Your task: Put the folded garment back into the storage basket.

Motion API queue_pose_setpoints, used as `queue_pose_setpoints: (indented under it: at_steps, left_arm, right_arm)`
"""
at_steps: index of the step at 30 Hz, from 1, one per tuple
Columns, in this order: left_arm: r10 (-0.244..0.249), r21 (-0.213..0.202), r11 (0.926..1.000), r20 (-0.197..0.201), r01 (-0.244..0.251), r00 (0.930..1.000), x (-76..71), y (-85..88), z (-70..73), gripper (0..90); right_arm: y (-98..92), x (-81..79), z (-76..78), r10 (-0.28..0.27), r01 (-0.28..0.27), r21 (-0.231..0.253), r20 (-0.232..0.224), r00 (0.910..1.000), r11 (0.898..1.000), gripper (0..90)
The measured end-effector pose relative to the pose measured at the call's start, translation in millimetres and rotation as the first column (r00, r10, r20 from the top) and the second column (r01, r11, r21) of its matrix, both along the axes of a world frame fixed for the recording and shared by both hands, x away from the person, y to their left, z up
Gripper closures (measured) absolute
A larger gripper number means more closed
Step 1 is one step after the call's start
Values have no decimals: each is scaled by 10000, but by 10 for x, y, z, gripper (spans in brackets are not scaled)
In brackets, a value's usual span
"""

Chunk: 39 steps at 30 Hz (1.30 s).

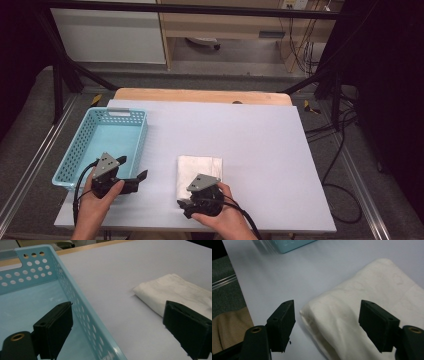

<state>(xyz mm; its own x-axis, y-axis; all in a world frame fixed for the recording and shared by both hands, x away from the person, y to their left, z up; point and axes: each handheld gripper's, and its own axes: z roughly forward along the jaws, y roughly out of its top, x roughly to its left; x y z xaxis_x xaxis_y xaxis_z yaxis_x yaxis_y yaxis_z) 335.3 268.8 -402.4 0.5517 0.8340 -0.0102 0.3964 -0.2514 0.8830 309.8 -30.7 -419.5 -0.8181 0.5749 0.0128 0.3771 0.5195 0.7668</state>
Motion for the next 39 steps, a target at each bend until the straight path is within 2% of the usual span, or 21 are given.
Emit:
queue_pose_setpoints:
  at_steps: [2,4,7,12,23,27,34,39]
  left_arm:
    - [-15,0,10000,-6,15,10000,3,-3,-5,91]
    - [6,-1,10000,-8,-6,10000,6,4,-5,91]
    - [63,-3,10000,22,-63,10000,6,22,-1,90]
    - [88,-53,9999,15,-88,10000,2,26,4,90]
    - [116,-65,9999,24,-116,9999,-2,21,6,90]
    - [120,-72,9999,26,-120,9999,-4,13,8,90]
    - [78,-79,9999,54,-78,10000,-2,-2,5,90]
    - [23,-12,10000,37,-23,10000,-5,-9,7,90]
  right_arm:
    - [-60,33,7,-133,133,82,18,9999,9999,218]
    - [-131,66,18,-270,270,51,-67,9996,9996,203]
    - [-253,91,47,-541,541,301,-5,9985,9981,177]
    - [-457,96,56,-995,994,289,5,9950,9946,158]
    - [-938,3,-59,-1786,1793,355,-226,9837,9832,165]
    - [-1011,-30,-126,-2060,2077,539,-362,9779,9767,206]
    - [-1029,-39,-140,-1737,1758,464,-472,9837,9833,384]
    - [-992,-22,-196,-1631,1657,341,-678,9843,9856,424]
